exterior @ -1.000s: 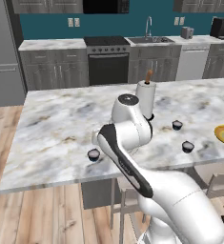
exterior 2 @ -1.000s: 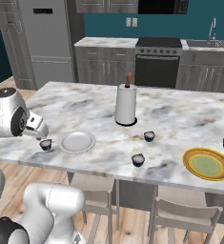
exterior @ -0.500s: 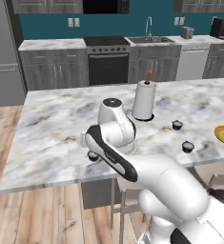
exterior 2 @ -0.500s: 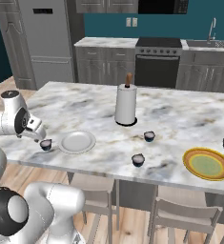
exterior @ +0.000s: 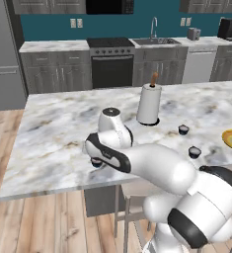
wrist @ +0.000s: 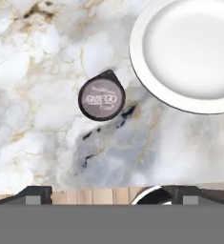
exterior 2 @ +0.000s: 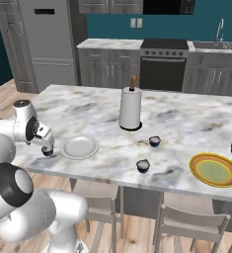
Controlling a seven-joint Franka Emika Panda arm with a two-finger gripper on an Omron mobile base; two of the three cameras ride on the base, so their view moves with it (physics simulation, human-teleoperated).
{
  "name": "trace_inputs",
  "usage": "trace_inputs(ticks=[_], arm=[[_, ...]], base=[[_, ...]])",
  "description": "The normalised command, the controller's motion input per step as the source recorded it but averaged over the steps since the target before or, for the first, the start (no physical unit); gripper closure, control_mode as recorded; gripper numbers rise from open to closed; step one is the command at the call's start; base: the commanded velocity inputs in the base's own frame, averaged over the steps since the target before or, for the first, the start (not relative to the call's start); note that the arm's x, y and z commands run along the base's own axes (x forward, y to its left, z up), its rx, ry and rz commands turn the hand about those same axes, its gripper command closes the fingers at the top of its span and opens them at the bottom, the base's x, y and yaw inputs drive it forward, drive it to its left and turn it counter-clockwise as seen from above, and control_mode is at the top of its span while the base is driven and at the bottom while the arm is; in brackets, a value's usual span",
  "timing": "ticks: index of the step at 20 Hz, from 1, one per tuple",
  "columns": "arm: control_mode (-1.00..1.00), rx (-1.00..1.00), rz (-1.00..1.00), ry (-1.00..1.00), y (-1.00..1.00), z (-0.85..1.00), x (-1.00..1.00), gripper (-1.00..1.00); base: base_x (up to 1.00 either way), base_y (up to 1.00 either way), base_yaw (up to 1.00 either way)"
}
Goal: Place two yogurt containers on each plate.
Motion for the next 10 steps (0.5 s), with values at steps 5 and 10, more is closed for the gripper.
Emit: trace_inputs(ticks=[5, 10], arm=[[-1.0, 0.0, 0.0, 0.01, 0.0, -0.35, 0.38, -1.0], [-1.0, 0.0, 0.0, 0.0, 0.07, -0.24, 0.33, -1.0]], base=[[0.0, 0.0, 0.0], [0.0, 0.0, 0.0]])
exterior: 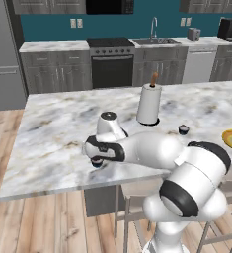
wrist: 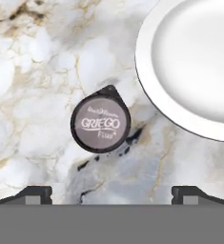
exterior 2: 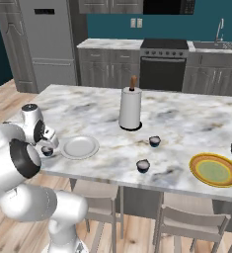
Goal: Place two yogurt containers on each plate.
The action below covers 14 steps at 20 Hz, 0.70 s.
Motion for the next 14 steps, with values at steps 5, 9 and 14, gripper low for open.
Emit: trace_inputs(ticks=[5, 9, 14], arm=[[-1.0, 0.0, 0.0, 0.02, 0.08, -0.3, 0.36, -1.0], [-1.0, 0.0, 0.0, 0.02, 0.17, -0.25, 0.31, -1.0], [-1.0, 0.0, 0.0, 0.02, 0.19, -0.16, 0.12, -1.0]], base=[[0.0, 0.0, 0.0], [0.0, 0.0, 0.0], [0.0, 0.0, 0.0]])
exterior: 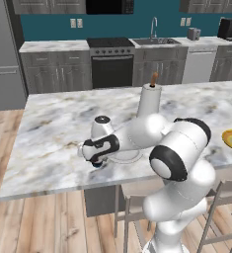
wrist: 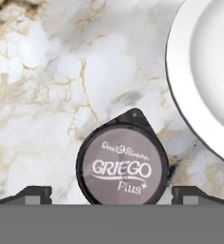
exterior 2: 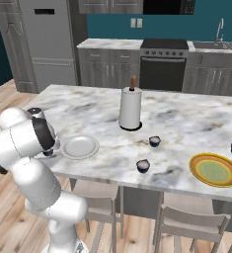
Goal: Place two yogurt containers on each plate.
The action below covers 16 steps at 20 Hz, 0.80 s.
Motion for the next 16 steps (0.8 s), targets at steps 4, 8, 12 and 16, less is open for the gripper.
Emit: trace_inputs(ticks=[4, 8, 12, 16], arm=[[-1.0, 0.0, -0.01, 0.04, 0.09, -0.13, 0.0, -1.0], [-1.0, 0.0, -0.01, 0.05, 0.0, -0.18, 0.0, -1.0], [-1.0, 0.0, -0.03, 0.04, 0.0, -0.16, 0.0, -1.0], [-1.0, 0.0, -0.03, 0.03, 0.0, -0.06, 0.01, -1.0]], base=[[0.0, 0.0, 0.0], [0.0, 0.0, 0.0], [0.0, 0.0, 0.0], [0.0, 0.0, 0.0]])
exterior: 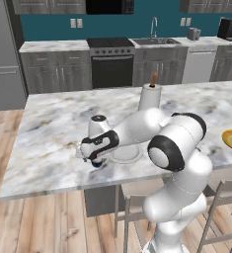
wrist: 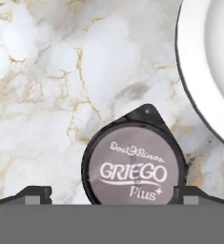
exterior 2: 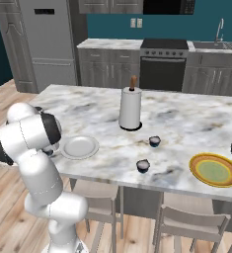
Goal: Place two yogurt containers on each plate.
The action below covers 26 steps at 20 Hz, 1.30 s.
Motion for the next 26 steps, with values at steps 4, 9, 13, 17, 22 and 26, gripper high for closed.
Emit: trace_inputs(ticks=[4, 9, 13, 17, 22, 26], arm=[[-1.0, 0.06, -0.06, 0.0, -0.18, 0.0, 0.0, -1.0], [-1.0, 0.05, -0.07, 0.0, -0.28, 0.0, 0.0, -1.0], [-1.0, 0.01, -0.07, 0.04, -0.12, -0.16, 0.0, -1.0], [-1.0, -0.01, -0.05, 0.08, 0.0, -0.48, 0.03, -1.0], [-1.0, 0.0, -0.01, 0.0, 0.17, -0.05, 0.0, -1.0], [-1.0, 0.0, 0.0, 0.0, 0.0, -0.06, 0.09, -1.0]], base=[[0.0, 0.0, 0.0], [0.0, 0.0, 0.0], [0.0, 0.0, 0.0], [0.0, 0.0, 0.0], [0.0, 0.0, 0.0], [0.0, 0.0, 0.0]])
